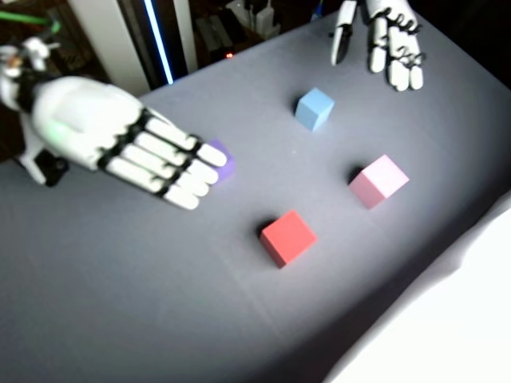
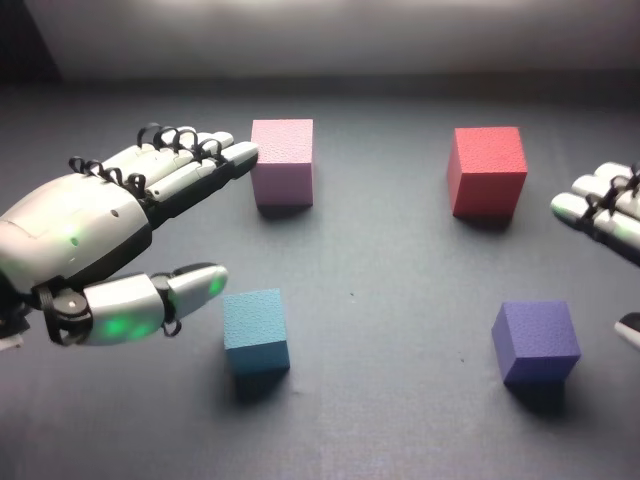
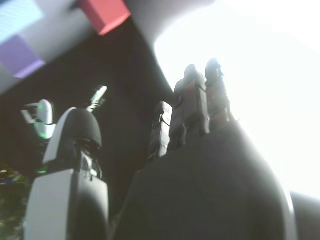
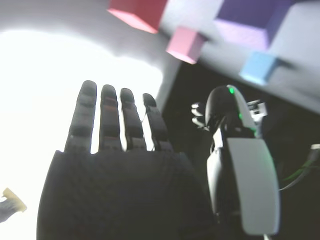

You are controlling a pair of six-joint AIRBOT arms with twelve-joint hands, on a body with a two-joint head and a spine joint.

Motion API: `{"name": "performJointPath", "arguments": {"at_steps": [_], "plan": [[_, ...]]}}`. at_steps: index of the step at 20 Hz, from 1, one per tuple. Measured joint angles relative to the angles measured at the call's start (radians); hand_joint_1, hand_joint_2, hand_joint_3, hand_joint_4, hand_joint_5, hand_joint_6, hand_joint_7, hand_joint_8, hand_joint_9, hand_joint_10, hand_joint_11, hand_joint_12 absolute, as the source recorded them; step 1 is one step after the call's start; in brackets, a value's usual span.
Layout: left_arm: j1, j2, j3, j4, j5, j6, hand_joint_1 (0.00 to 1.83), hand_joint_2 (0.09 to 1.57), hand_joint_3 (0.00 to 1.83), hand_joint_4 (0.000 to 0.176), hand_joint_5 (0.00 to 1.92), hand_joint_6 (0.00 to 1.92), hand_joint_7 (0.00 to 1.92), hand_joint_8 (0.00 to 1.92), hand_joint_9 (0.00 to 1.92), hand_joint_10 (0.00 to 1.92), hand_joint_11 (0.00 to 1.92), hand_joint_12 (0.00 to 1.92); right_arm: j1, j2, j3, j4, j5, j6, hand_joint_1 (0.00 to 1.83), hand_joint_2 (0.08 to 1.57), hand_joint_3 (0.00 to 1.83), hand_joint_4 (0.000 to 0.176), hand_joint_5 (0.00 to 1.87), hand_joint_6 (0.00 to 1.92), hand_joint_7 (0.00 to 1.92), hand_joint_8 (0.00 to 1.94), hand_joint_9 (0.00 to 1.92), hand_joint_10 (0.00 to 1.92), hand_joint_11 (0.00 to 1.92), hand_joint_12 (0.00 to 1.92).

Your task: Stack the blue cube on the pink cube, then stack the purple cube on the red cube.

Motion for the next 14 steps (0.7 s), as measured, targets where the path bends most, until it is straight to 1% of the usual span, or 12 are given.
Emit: {"name": "performJointPath", "arguments": {"at_steps": [1, 2, 3, 4, 6, 7, 8, 9, 10, 11, 13, 14], "plan": [[-0.006, 0.000, 0.005, 0.001, 0.020, 0.000, 0.17, 1.40, 0.00, 0.075, 0.00, 0.00, 0.00, 0.00, 0.00, 0.00, 0.00, 0.00, 0.004, -0.003, 0.000, 0.009, -0.017, -0.016, 0.61, 1.37, 0.01, 0.000, 0.00, 0.00, 0.00, 0.00, 0.00, 0.00, 0.00, 0.05], [-0.007, -0.001, 0.007, 0.001, 0.027, 0.000, 0.13, 1.39, 0.00, 0.081, 0.00, 0.00, 0.00, 0.00, 0.00, 0.00, 0.00, 0.00, 0.004, -0.003, 0.003, 0.017, -0.031, -0.020, 0.57, 1.39, 0.01, 0.000, 0.00, 0.00, 0.00, 0.00, 0.00, 0.00, 0.00, 0.01], [-0.007, -0.003, 0.007, 0.002, 0.034, 0.000, 0.19, 1.39, 0.00, 0.093, 0.00, 0.00, 0.00, 0.00, 0.00, 0.00, 0.00, 0.00, 0.004, -0.003, 0.006, 0.028, -0.045, -0.021, 0.58, 1.38, 0.01, 0.000, 0.00, 0.00, 0.00, 0.00, 0.00, 0.00, 0.00, 0.00], [-0.007, -0.006, 0.007, 0.007, 0.037, 0.000, 0.17, 1.39, 0.00, 0.098, 0.00, 0.00, 0.00, 0.00, 0.00, 0.00, 0.00, 0.00, 0.004, -0.003, 0.007, 0.044, -0.053, -0.021, 0.58, 1.38, 0.00, 0.000, 0.00, 0.00, 0.00, 0.00, 0.00, 0.00, 0.00, 0.00], [-0.010, -0.013, 0.016, 0.022, 0.042, -0.001, 0.11, 1.37, 0.00, 0.096, 0.00, 0.00, 0.00, 0.00, 0.00, 0.00, 0.00, 0.00, 0.004, -0.002, 0.007, 0.042, -0.054, -0.021, 0.62, 1.35, 0.00, 0.000, 0.00, 0.00, 0.00, 0.00, 0.00, 0.00, 0.00, 0.00], [-0.015, -0.023, 0.024, 0.016, 0.047, 0.000, 0.13, 1.35, 0.00, 0.083, 0.00, 0.00, 0.00, 0.00, 0.00, 0.00, 0.00, 0.00, 0.004, -0.003, 0.007, 0.039, -0.054, -0.021, 0.54, 1.37, 0.00, 0.000, 0.00, 0.00, 0.00, 0.00, 0.00, 0.00, 0.00, 0.00], [-0.016, -0.025, 0.024, 0.008, 0.055, -0.001, 0.19, 1.31, 0.00, 0.077, 0.00, 0.00, 0.00, 0.00, 0.00, 0.00, 0.00, 0.00, 0.004, -0.002, 0.007, 0.034, -0.051, -0.021, 0.48, 1.39, 0.01, 0.000, 0.00, 0.00, 0.00, 0.00, 0.00, 0.00, 0.00, 0.00], [-0.016, -0.025, 0.023, 0.013, 0.059, -0.001, 0.23, 1.27, 0.00, 0.078, 0.00, 0.00, 0.00, 0.00, 0.00, 0.00, 0.00, 0.00, 0.004, -0.001, 0.005, 0.038, -0.046, -0.021, 0.47, 1.39, 0.01, 0.000, 0.00, 0.00, 0.00, 0.00, 0.00, 0.00, 0.00, 0.00], [-0.016, -0.025, 0.023, 0.022, 0.066, -0.003, 0.31, 1.17, 0.00, 0.072, 0.00, 0.00, 0.00, 0.00, 0.00, 0.00, 0.00, 0.00, 0.003, 0.001, 0.001, 0.048, -0.040, -0.021, 0.47, 1.39, 0.01, 0.000, 0.00, 0.00, 0.00, 0.00, 0.00, 0.00, 0.00, 0.00], [-0.016, -0.026, 0.023, 0.028, 0.074, -0.003, 0.35, 1.08, 0.00, 0.066, 0.00, 0.00, 0.00, 0.00, 0.00, 0.00, 0.00, 0.00, 0.002, 0.002, 0.001, 0.048, -0.032, -0.021, 0.46, 1.39, 0.01, 0.000, 0.00, 0.00, 0.00, 0.00, 0.00, 0.00, 0.00, 0.00], [-0.016, -0.037, 0.028, 0.038, 0.103, -0.004, 0.42, 1.00, 0.00, 0.038, 0.00, 0.00, 0.00, 0.00, 0.00, 0.00, 0.00, 0.00, -0.005, 0.011, 0.001, 0.053, -0.023, -0.009, 0.42, 1.39, 0.01, 0.000, 0.00, 0.00, 0.00, 0.00, 0.00, 0.00, 0.00, 0.00], [-0.016, -0.039, 0.028, 0.043, 0.114, -0.008, 0.44, 0.96, 0.00, 0.035, 0.00, 0.00, 0.00, 0.00, 0.00, 0.00, 0.00, 0.00, -0.005, 0.013, 0.001, 0.060, -0.019, -0.004, 0.40, 1.39, 0.00, 0.000, 0.00, 0.00, 0.00, 0.00, 0.00, 0.00, 0.00, 0.00]]}}
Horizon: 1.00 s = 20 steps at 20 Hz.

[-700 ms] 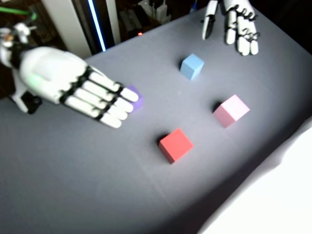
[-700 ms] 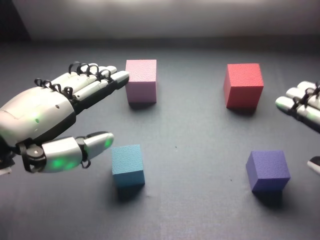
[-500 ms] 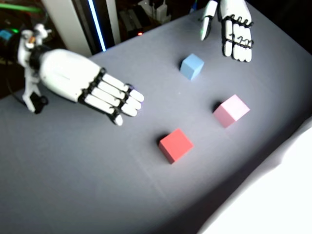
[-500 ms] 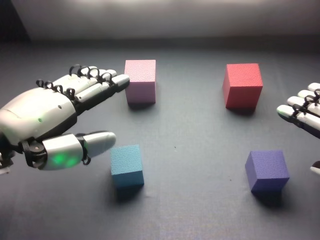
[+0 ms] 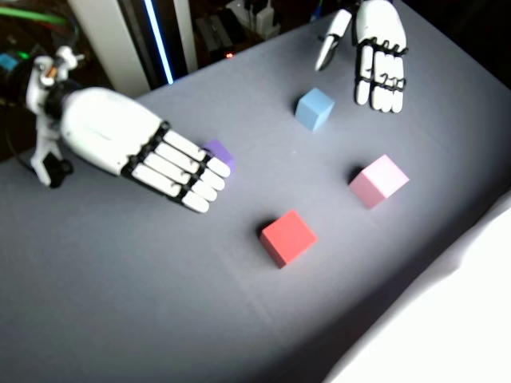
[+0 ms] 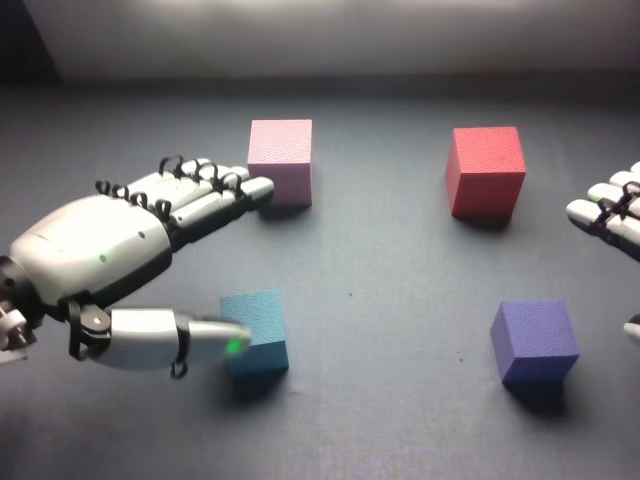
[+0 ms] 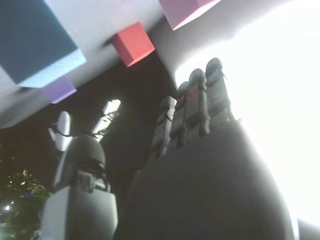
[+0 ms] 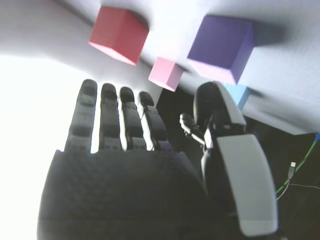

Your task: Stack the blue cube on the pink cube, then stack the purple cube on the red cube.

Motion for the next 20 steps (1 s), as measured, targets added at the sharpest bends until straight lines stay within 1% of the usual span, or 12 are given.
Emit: {"name": "performJointPath", "arguments": {"at_steps": [3, 7, 8, 11, 12, 13, 14, 15, 16, 18, 19, 20], "plan": [[0.000, -0.032, 0.015, 0.010, 0.020, -0.014, 0.47, 0.94, 0.00, 0.010, 0.00, 0.00, 0.07, 0.02, 0.06, 0.02, 0.03, 0.02, -0.016, 0.001, 0.000, 0.017, 0.015, 0.005, 0.46, 1.38, 0.00, 0.000, 0.00, 0.00, 0.00, 0.00, 0.00, 0.00, 0.00, 0.00], [-0.003, -0.090, 0.049, 0.024, 0.102, -0.018, 0.46, 0.95, 0.00, 0.000, 0.05, 0.01, 0.21, 0.01, 0.12, 0.14, 0.00, 1.08, -0.026, 0.001, 0.000, 0.025, 0.033, 0.025, 0.49, 1.39, 0.00, 0.000, 0.00, 0.00, 0.00, 0.00, 0.00, 0.00, 0.00, 0.00], [-0.003, -0.106, 0.062, 0.021, 0.128, -0.019, 0.50, 0.98, 0.00, 0.000, 0.10, 0.01, 0.27, 0.01, 0.02, 0.49, 0.00, 1.35, -0.037, 0.001, 0.000, 0.031, 0.042, 0.032, 0.50, 1.39, 0.00, 0.000, 0.00, 0.00, 0.00, 0.00, 0.00, 0.00, 0.00, 0.00], [-0.008, -0.124, 0.080, 0.011, 0.142, -0.018, 0.60, 1.02, 0.01, 0.000, 0.17, 0.02, 0.39, 0.04, 0.01, 0.72, 0.00, 1.32, -0.041, 0.001, 0.000, 0.037, 0.041, 0.038, 0.50, 1.39, 0.00, 0.000, 0.00, 0.00, 0.00, 0.00, 0.00, 0.00, 0.00, 0.00], [-0.013, -0.131, 0.088, 0.009, 0.152, -0.019, 0.74, 1.05, 0.01, 0.000, 0.34, 0.08, 0.58, 0.13, 0.16, 1.06, 0.00, 1.68, -0.041, 0.001, 0.000, 0.037, 0.044, 0.040, 0.52, 1.39, 0.00, 0.000, 0.00, 0.00, 0.00, 0.00, 0.00, 0.00, 0.00, 0.00], [-0.017, -0.139, 0.094, 0.009, 0.154, -0.019, 0.87, 1.07, 0.01, 0.000, 0.50, 0.13, 0.68, 0.49, 0.37, 1.34, 0.19, 1.87, -0.041, 0.001, 0.000, 0.038, 0.046, 0.040, 0.50, 1.39, 0.00, 0.000, 0.00, 0.00, 0.00, 0.00, 0.00, 0.00, 0.00, 0.00], [-0.017, -0.144, 0.102, 0.010, 0.140, -0.032, 1.03, 1.20, 0.00, 0.000, 0.71, 1.07, 0.82, 1.27, 0.77, 1.78, 0.65, 1.91, -0.044, 0.001, 0.000, 0.038, 0.052, 0.041, 0.50, 1.39, 0.00, 0.000, 0.00, 0.00, 0.00, 0.00, 0.00, 0.00, 0.00, 0.00], [-0.024, -0.149, 0.106, 0.000, 0.126, -0.045, 1.17, 1.24, 0.00, 0.000, 0.69, 1.15, 0.81, 1.51, 0.84, 1.77, 0.73, 1.92, -0.045, 0.001, 0.000, 0.041, 0.052, 0.043, 0.50, 1.39, 0.00, 0.000, 0.00, 0.00, 0.00, 0.00, 0.00, 0.00, 0.00, 0.00], [-0.028, -0.149, 0.106, -0.011, 0.121, -0.049, 1.12, 1.22, 0.00, 0.000, 0.79, 1.23, 0.93, 1.78, 1.09, 1.89, 1.10, 1.92, -0.045, 0.001, 0.000, 0.043, 0.050, 0.043, 0.52, 1.38, 0.00, 0.000, 0.00, 0.00, 0.00, 0.00, 0.00, 0.00, 0.00, 0.00], [-0.031, -0.148, 0.105, -0.004, 0.117, -0.049, 1.18, 1.27, 0.01, 0.000, 0.66, 1.22, 0.77, 1.66, 0.97, 1.88, 0.96, 1.92, -0.051, 0.001, 0.000, 0.044, 0.055, 0.045, 0.52, 1.39, 0.00, 0.000, 0.00, 0.00, 0.00, 0.00, 0.00, 0.00, 0.00, 0.00], [-0.038, -0.142, 0.100, 0.010, 0.121, -0.047, 1.10, 1.25, 0.00, 0.000, 0.73, 1.32, 0.94, 1.75, 1.09, 1.91, 1.10, 1.92, -0.051, 0.001, 0.000, 0.046, 0.052, 0.049, 0.53, 1.39, 0.00, 0.000, 0.00, 0.00, 0.00, 0.00, 0.00, 0.00, 0.00, 0.00], [-0.046, -0.133, 0.091, 0.020, 0.122, -0.045, 1.18, 1.26, 0.00, 0.000, 0.68, 1.23, 0.83, 1.61, 0.93, 1.82, 0.89, 1.92, -0.051, 0.001, 0.000, 0.044, 0.054, 0.052, 0.54, 1.39, 0.00, 0.000, 0.00, 0.00, 0.00, 0.00, 0.00, 0.00, 0.00, 0.00]]}}
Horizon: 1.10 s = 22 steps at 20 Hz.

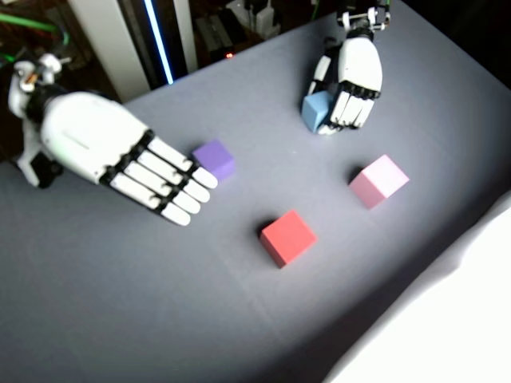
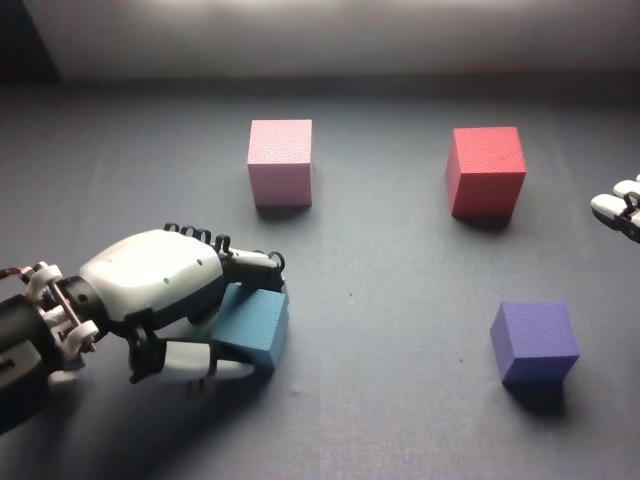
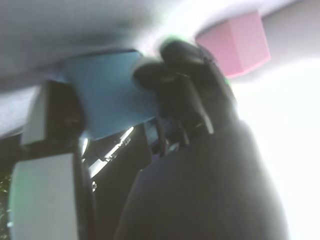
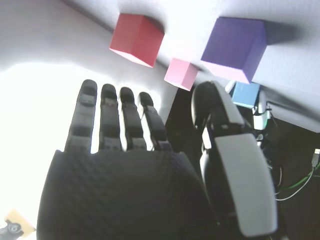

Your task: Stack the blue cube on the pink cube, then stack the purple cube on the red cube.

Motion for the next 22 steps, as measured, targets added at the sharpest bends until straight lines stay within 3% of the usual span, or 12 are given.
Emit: {"name": "performJointPath", "arguments": {"at_steps": [1, 2, 3, 5, 7, 10, 13, 15, 17, 19, 21, 22], "plan": [[-0.013, 0.010, -0.006, 0.010, -0.004, 0.000, 1.21, 1.23, 0.00, 0.000, 0.70, 1.19, 0.86, 1.49, 0.90, 1.70, 0.81, 1.92, 0.000, 0.000, 0.000, 0.000, 0.003, 0.003, 0.54, 1.39, 0.00, 0.000, 0.00, 0.00, 0.00, 0.00, 0.00, 0.00, 0.00, 0.00], [-0.029, 0.018, -0.006, 0.013, -0.017, 0.004, 1.21, 1.23, 0.00, 0.000, 0.72, 1.16, 0.86, 1.48, 0.91, 1.69, 0.89, 1.92, 0.000, 0.000, 0.000, 0.000, 0.003, 0.004, 0.54, 1.39, 0.00, 0.000, 0.00, 0.00, 0.00, 0.00, 0.00, 0.00, 0.00, 0.00], [-0.042, 0.025, -0.005, 0.009, -0.032, 0.006, 1.21, 1.23, 0.00, 0.000, 0.71, 1.14, 0.84, 1.52, 0.96, 1.71, 0.99, 1.92, 0.000, 0.000, 0.000, 0.000, 0.003, 0.006, 0.55, 1.39, 0.00, 0.000, 0.00, 0.00, 0.00, 0.00, 0.00, 0.00, 0.00, 0.00], [-0.085, 0.039, 0.005, 0.008, -0.038, 0.020, 1.19, 1.24, 0.00, 0.000, 0.72, 1.33, 0.75, 1.44, 0.91, 1.90, 1.02, 1.92, 0.000, 0.000, 0.000, 0.007, 0.003, 0.007, 0.54, 1.39, 0.00, 0.000, 0.00, 0.00, 0.00, 0.00, 0.00, 0.00, 0.00, 0.00], [-0.124, 0.037, 0.027, 0.007, -0.031, 0.022, 1.19, 1.26, 0.00, 0.000, 0.75, 1.07, 0.71, 1.70, 0.85, 1.92, 0.96, 1.92, 0.000, 0.000, 0.000, 0.008, 0.004, 0.010, 0.51, 1.40, 0.00, 0.000, 0.00, 0.00, 0.00, 0.00, 0.00, 0.00, 0.00, 0.00], [-0.183, 0.018, 0.076, -0.032, -0.013, 0.023, 1.13, 1.18, 0.00, 0.000, 0.86, 1.17, 0.80, 1.92, 0.96, 1.92, 1.09, 1.92, -0.007, 0.000, 0.000, 0.010, 0.010, 0.012, 0.49, 1.40, 0.00, 0.000, 0.00, 0.00, 0.00, 0.00, 0.00, 0.00, 0.00, 0.00], [-0.248, -0.026, 0.147, -0.064, 0.035, 0.024, 1.20, 1.26, 0.00, 0.000, 0.76, 1.09, 0.72, 1.70, 0.78, 1.92, 0.86, 1.92, -0.008, -0.001, 0.000, 0.017, 0.012, 0.014, 0.48, 1.39, 0.00, 0.000, 0.00, 0.00, 0.00, 0.00, 0.00, 0.00, 0.00, 0.00], [-0.299, -0.058, 0.201, -0.076, 0.100, 0.023, 1.19, 1.27, 0.00, 0.000, 0.76, 1.10, 0.68, 1.75, 0.81, 1.92, 0.89, 1.92, -0.011, -0.005, 0.001, 0.019, 0.016, 0.015, 0.49, 1.39, 0.00, 0.000, 0.00, 0.00, 0.00, 0.00, 0.00, 0.00, 0.00, 0.00], [-0.341, -0.079, 0.233, -0.083, 0.150, 0.025, 1.19, 1.25, 0.00, 0.000, 0.80, 1.11, 0.70, 1.67, 0.61, 1.88, 0.61, 1.92, -0.011, -0.007, 0.001, 0.023, 0.016, 0.016, 0.50, 1.39, 0.00, 0.000, 0.00, 0.00, 0.00, 0.00, 0.00, 0.00, 0.00, 0.00], [-0.385, -0.103, 0.271, -0.084, 0.186, 0.025, 1.19, 1.24, 0.00, 0.000, 0.87, 1.09, 0.65, 1.61, 0.44, 1.78, 0.49, 1.92, -0.011, -0.013, 0.004, 0.019, 0.017, 0.018, 0.53, 1.39, 0.00, 0.000, 0.00, 0.00, 0.00, 0.00, 0.00, 0.00, 0.00, 0.00], [-0.401, -0.119, 0.300, -0.095, 0.211, 0.025, 1.20, 1.25, 0.00, 0.000, 0.82, 1.04, 0.69, 1.69, 0.62, 1.90, 0.74, 1.92, -0.011, -0.017, 0.005, 0.019, 0.016, 0.019, 0.54, 1.39, 0.00, 0.000, 0.00, 0.00, 0.00, 0.00, 0.00, 0.00, 0.00, 0.00], [-0.406, -0.125, 0.311, -0.099, 0.227, 0.025, 1.20, 1.25, 0.00, 0.000, 0.81, 1.04, 0.68, 1.71, 0.59, 1.92, 0.71, 1.92, -0.011, -0.018, 0.006, 0.019, 0.016, 0.020, 0.55, 1.39, 0.00, 0.000, 0.00, 0.00, 0.00, 0.00, 0.00, 0.00, 0.00, 0.00]]}}
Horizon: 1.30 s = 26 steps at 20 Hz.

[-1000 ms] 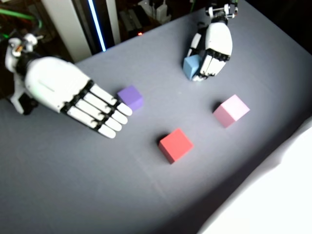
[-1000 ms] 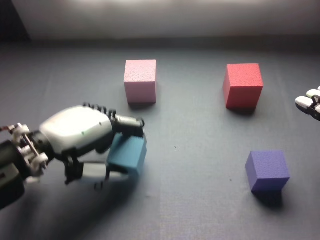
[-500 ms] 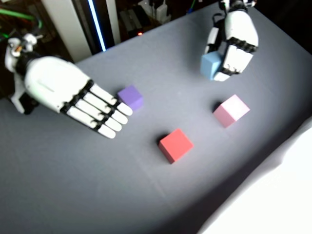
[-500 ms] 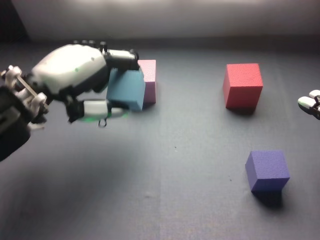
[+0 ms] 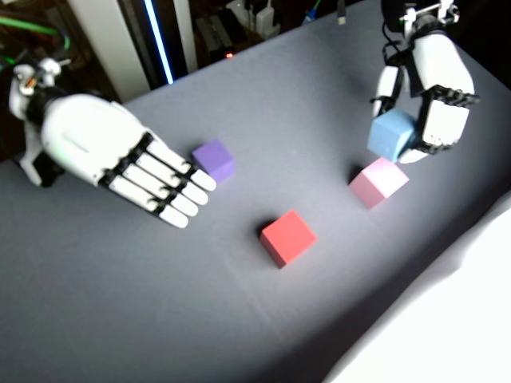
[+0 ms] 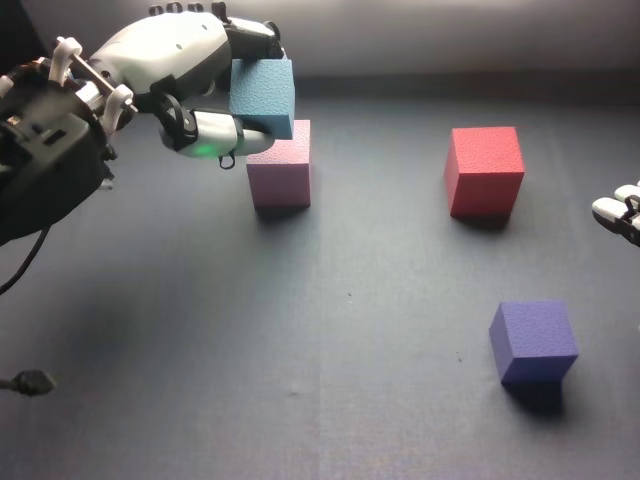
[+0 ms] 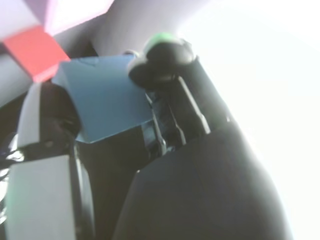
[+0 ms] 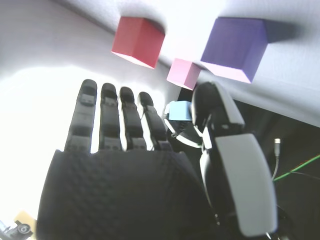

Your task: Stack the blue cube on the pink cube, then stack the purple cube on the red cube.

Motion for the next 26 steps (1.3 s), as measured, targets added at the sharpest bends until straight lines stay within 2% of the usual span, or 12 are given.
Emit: {"name": "performJointPath", "arguments": {"at_steps": [2, 5, 7, 8, 10, 12, 14, 16, 19, 22, 23, 26], "plan": [[-0.004, -0.017, 0.026, -0.007, 0.033, 0.000, 1.20, 1.25, 0.00, 0.000, 0.74, 1.28, 0.73, 1.52, 0.85, 1.92, 0.99, 1.92, -0.001, -0.002, 0.005, 0.000, 0.002, 0.005, 0.55, 1.39, 0.00, 0.000, 0.00, 0.00, 0.00, 0.00, 0.00, 0.00, 0.00, 0.00], [-0.004, -0.044, 0.053, -0.028, 0.074, 0.002, 1.20, 1.26, 0.00, 0.000, 0.73, 1.10, 0.73, 1.67, 0.74, 1.91, 0.84, 1.92, -0.007, -0.005, 0.005, 0.001, 0.001, 0.011, 0.57, 1.39, 0.00, 0.000, 0.00, 0.00, 0.00, 0.00, 0.00, 0.00, 0.00, 0.00], [-0.004, -0.073, 0.075, -0.035, 0.080, 0.001, 1.20, 1.24, 0.00, 0.000, 0.73, 1.33, 0.75, 1.46, 0.90, 1.92, 1.01, 1.92, -0.014, -0.005, 0.005, -0.001, 0.005, 0.021, 0.54, 1.39, 0.00, 0.000, 0.00, 0.00, 0.00, 0.00, 0.00, 0.00, 0.00, 0.00], [-0.004, -0.083, 0.083, -0.040, 0.090, 0.000, 1.13, 1.21, 0.00, 0.000, 0.80, 1.26, 0.97, 1.80, 1.15, 1.92, 1.26, 1.92, -0.014, -0.006, 0.005, -0.003, 0.005, 0.021, 0.57, 1.40, 0.00, 0.000, 0.00, 0.00, 0.00, 0.00, 0.00, 0.00, 0.00, 0.00], [0.000, -0.092, 0.095, -0.048, 0.111, 0.000, 1.12, 1.22, 0.00, 0.000, 0.79, 1.27, 0.87, 1.73, 1.02, 1.92, 1.12, 1.92, -0.014, -0.011, 0.005, 0.000, 0.002, 0.022, 0.58, 1.39, 0.00, 0.000, 0.00, 0.00, 0.00, 0.00, 0.00, 0.00, 0.00, 0.00], [0.001, -0.092, 0.097, -0.051, 0.110, -0.002, 1.17, 1.27, 0.01, 0.000, 0.67, 1.41, 0.71, 1.51, 0.81, 1.92, 0.81, 1.92, -0.014, -0.012, 0.007, 0.000, 0.002, 0.023, 0.58, 1.39, 0.00, 0.000, 0.00, 0.00, 0.00, 0.00, 0.00, 0.00, 0.00, 0.00], [0.003, -0.092, 0.100, -0.052, 0.110, -0.001, 0.96, 1.17, 0.00, 0.000, 0.36, 0.78, 0.45, 0.73, 0.30, 1.09, 0.10, 1.81, -0.014, -0.012, 0.007, -0.004, 0.002, 0.024, 0.55, 1.40, 0.00, 0.000, 0.00, 0.00, 0.00, 0.00, 0.00, 0.00, 0.00, 0.00], [0.006, -0.092, 0.099, -0.051, 0.117, 0.004, 0.93, 1.13, 0.00, 0.006, 0.27, 0.45, 0.40, 0.24, 0.13, 0.71, 0.00, 1.38, -0.014, -0.012, 0.007, -0.003, 0.002, 0.026, 0.53, 1.40, 0.00, 0.000, 0.00, 0.00, 0.00, 0.00, 0.00, 0.00, 0.00, 0.00], [0.008, -0.096, 0.099, -0.051, 0.115, 0.004, 0.80, 1.11, 0.00, 0.087, 0.04, 0.15, 0.07, 0.01, 0.00, 0.04, 0.00, 1.13, -0.019, -0.013, 0.007, -0.002, 0.000, 0.029, 0.55, 1.40, 0.00, 0.000, 0.00, 0.00, 0.00, 0.00, 0.00, 0.00, 0.00, 0.00], [0.018, -0.084, 0.077, -0.053, 0.100, 0.004, 0.72, 1.04, 0.00, 0.132, 0.00, 0.00, 0.00, 0.00, 0.00, 0.00, 0.00, 0.66, -0.021, -0.013, 0.007, -0.005, 0.002, 0.041, 0.55, 1.39, 0.00, 0.000, 0.00, 0.00, 0.00, 0.00, 0.00, 0.00, 0.00, 0.00], [0.025, -0.076, 0.066, -0.049, 0.084, 0.006, 0.70, 1.02, 0.00, 0.149, 0.00, 0.00, 0.00, 0.00, 0.00, 0.00, 0.00, 0.13, -0.021, -0.013, 0.007, -0.009, 0.002, 0.045, 0.53, 1.39, 0.00, 0.000, 0.00, 0.00, 0.00, 0.00, 0.00, 0.00, 0.00, 0.00], [0.058, -0.017, -0.013, -0.051, 0.008, 0.031, 0.63, 0.96, 0.00, 0.175, 0.00, 0.00, 0.00, 0.00, 0.00, 0.00, 0.00, 0.00, -0.021, -0.012, 0.005, -0.042, 0.007, 0.082, 0.55, 1.36, 0.00, 0.000, 0.00, 0.00, 0.00, 0.00, 0.00, 0.00, 0.00, 0.00]]}}
